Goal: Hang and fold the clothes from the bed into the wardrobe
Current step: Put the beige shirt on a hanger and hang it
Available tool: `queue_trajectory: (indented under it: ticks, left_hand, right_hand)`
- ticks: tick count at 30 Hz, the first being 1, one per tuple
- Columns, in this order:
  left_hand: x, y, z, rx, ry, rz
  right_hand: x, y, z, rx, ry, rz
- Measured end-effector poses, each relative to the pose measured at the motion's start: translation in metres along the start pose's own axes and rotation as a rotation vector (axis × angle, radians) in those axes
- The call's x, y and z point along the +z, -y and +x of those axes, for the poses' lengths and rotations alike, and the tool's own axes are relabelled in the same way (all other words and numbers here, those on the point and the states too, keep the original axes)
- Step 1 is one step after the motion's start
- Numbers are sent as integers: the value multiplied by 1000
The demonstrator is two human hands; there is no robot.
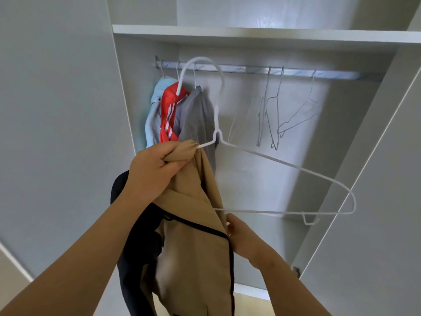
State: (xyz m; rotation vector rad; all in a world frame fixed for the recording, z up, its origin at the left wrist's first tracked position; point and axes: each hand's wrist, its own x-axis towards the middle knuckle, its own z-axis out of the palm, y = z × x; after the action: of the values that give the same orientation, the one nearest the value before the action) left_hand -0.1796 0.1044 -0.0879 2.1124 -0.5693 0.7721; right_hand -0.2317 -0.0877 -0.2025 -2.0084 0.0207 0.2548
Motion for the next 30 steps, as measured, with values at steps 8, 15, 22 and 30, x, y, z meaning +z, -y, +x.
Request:
queue_trajectory:
  ticks: [8,15,22,30]
  left_hand:
    - [-22,7,7,68,-6,-72]
    - [-45,28,6,35,188,-93]
    - [-47,55,-1,53,424,142]
    - [-27,72,-10,228,623,515]
  right_hand:
    - [-3,-34,5,142,-11,-533]
    - [-38,-56,-12,23,-138,272]
    - [-53,-55,-6,52,-225,294]
    - [-62,-44,-10,-32,-396,-105]
